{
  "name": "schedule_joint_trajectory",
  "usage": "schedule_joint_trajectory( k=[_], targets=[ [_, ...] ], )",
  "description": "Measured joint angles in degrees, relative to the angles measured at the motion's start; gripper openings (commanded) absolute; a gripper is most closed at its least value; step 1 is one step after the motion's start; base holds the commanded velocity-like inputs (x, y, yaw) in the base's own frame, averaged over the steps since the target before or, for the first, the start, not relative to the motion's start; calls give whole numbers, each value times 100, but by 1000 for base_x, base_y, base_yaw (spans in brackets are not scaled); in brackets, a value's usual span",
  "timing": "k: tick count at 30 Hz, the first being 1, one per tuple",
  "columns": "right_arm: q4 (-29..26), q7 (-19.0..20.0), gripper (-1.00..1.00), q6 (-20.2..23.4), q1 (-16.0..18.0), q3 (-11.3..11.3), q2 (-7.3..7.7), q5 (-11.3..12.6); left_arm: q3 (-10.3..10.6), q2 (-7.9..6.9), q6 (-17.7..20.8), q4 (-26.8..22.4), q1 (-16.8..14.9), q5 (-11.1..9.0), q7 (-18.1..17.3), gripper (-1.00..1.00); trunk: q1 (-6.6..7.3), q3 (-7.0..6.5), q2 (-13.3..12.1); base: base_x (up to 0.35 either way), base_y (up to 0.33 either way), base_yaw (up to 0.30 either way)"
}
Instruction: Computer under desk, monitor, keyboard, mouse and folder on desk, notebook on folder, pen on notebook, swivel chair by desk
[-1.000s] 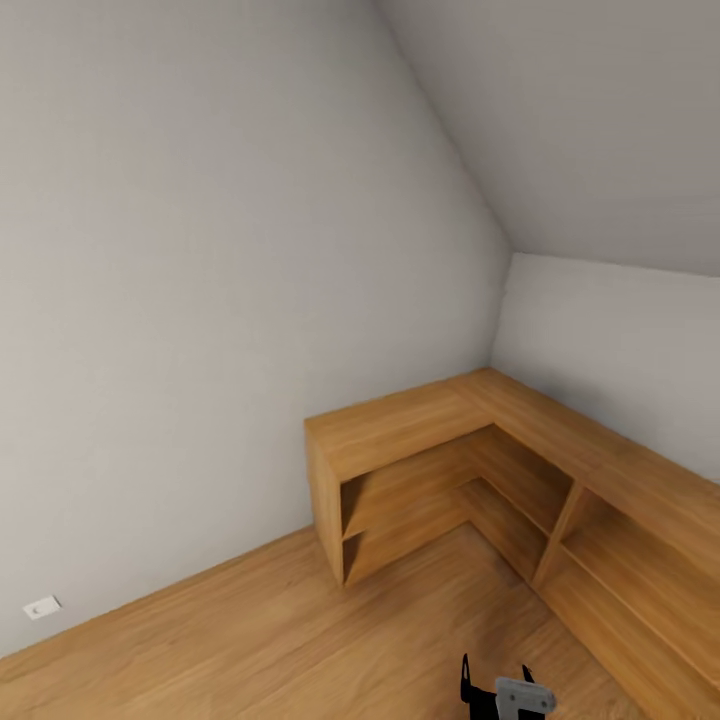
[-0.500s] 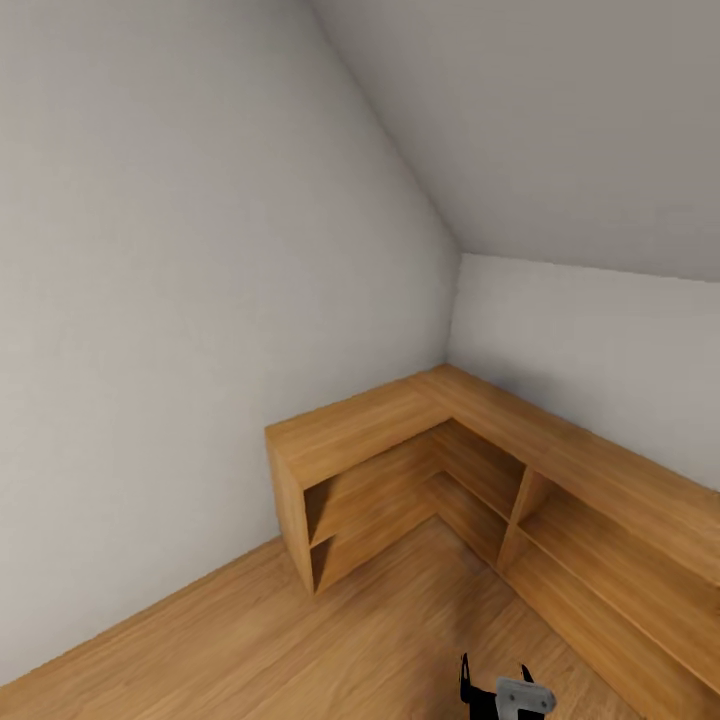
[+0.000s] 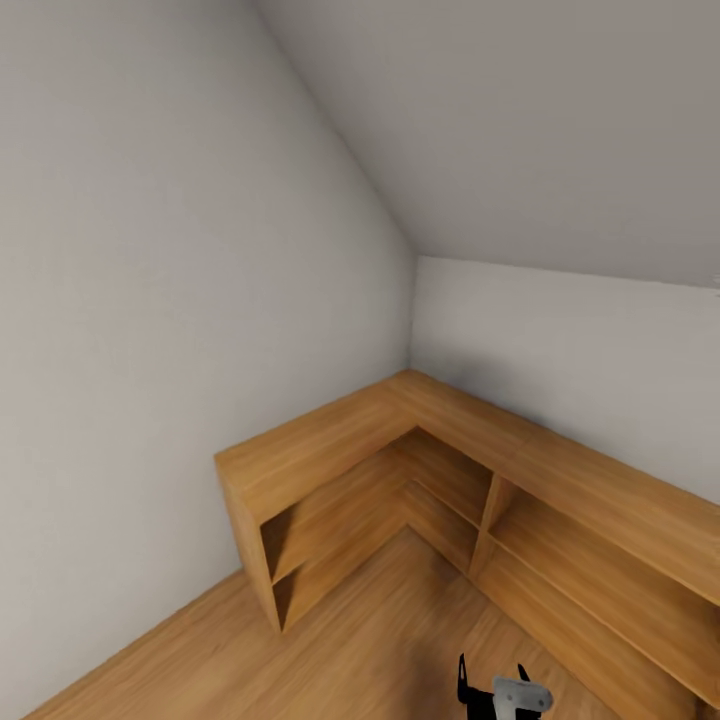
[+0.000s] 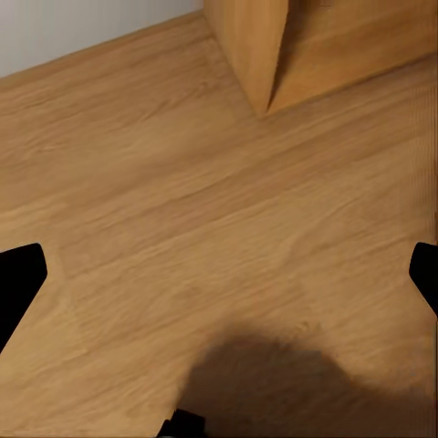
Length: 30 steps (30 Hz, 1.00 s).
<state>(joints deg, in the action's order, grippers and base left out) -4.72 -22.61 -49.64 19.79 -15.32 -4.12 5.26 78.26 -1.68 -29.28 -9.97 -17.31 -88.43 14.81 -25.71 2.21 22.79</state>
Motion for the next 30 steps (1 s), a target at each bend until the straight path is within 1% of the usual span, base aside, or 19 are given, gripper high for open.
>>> schedule_joint_trajectory(
  k=[15, 21, 30],
  targets=[
    [5, 4, 100, 0, 0, 0, 0, 0, 0, 2, 10, 0, 2, 0, 1, 100, -1, -3, 0, 305, 0, -196],
    [5, 4, 100, 0, 0, -1, 0, 0, 0, 1, 16, 0, 2, -2, -3, 100, -3, -3, -1, 73, 0, -221],
    [8, 4, 100, 3, 0, -1, 0, 0, 7, 7, 18, 0, 3, -8, -7, 100, -3, -3, -1, 9, 0, -217]
  ],
)
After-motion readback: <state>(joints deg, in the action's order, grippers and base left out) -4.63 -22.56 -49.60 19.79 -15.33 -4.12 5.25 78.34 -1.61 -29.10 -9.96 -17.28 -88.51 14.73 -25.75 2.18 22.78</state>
